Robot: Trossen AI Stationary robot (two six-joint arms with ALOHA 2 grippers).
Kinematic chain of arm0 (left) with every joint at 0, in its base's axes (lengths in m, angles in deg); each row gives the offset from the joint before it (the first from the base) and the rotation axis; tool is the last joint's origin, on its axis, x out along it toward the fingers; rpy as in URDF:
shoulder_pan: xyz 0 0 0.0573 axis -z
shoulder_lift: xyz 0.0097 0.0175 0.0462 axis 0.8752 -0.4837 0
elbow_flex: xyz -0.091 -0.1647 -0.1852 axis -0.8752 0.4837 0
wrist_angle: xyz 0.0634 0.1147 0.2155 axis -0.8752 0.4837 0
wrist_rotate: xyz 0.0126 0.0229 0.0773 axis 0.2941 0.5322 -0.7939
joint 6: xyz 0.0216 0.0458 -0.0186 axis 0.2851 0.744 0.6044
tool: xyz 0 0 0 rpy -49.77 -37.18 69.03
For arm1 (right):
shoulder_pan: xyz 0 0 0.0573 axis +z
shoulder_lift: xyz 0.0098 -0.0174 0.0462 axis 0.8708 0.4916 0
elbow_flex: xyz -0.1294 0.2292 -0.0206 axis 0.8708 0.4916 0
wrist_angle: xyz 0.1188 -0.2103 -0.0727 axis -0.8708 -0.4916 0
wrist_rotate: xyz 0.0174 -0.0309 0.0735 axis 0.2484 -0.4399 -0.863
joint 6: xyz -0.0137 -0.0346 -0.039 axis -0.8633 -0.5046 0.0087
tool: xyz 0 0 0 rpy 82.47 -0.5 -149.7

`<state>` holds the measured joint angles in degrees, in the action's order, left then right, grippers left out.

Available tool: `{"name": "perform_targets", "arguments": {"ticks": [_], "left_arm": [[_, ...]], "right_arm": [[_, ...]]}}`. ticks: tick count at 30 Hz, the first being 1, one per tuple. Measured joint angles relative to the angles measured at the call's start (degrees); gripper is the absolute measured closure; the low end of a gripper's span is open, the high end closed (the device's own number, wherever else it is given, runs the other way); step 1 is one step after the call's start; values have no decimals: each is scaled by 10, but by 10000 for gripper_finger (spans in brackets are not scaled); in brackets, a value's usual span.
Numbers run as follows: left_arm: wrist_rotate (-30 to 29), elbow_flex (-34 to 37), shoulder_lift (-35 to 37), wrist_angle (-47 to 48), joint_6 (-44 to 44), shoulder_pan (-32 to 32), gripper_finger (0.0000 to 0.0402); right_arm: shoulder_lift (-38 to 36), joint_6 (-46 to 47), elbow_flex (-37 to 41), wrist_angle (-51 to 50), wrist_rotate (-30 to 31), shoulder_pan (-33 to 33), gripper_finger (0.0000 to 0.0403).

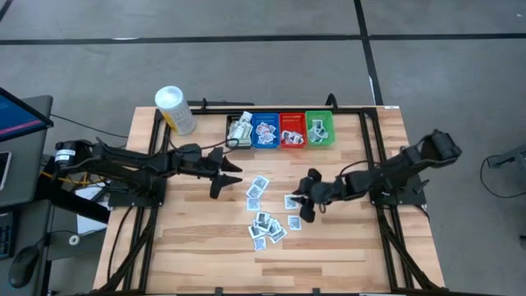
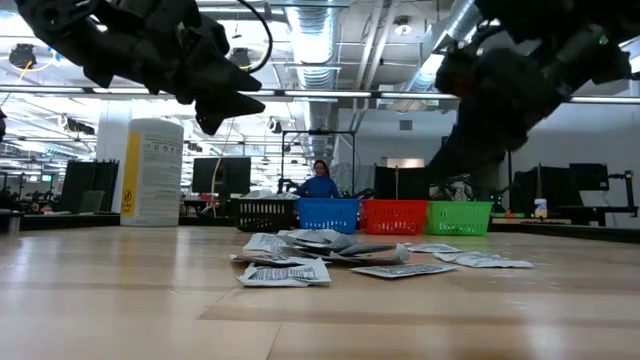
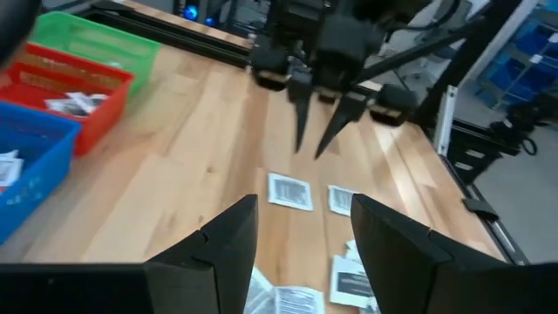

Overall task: Pick & Place First Aid Supplies
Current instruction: Put the gray towelette pack in the red bin

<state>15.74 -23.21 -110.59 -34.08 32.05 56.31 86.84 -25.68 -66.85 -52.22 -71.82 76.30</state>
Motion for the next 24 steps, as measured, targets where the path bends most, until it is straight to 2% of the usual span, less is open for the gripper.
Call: {"name": "perform_targets", "arguments": {"ticks": [5,10,16,24], "left_arm": [[-3,0,0,0,-1,15,215],[-3,0,0,1,-23,15,215],[-3,0,0,5,-26,15,215],[-9,0,0,4,-26,7,215]], "right_arm": [[65,23,-33,-9,6,-2,308],[105,25,-65,-23,-24,6,308],[127,7,-109,-75,-71,52,308],[140,12,-129,-167,-53,91,308]]}}
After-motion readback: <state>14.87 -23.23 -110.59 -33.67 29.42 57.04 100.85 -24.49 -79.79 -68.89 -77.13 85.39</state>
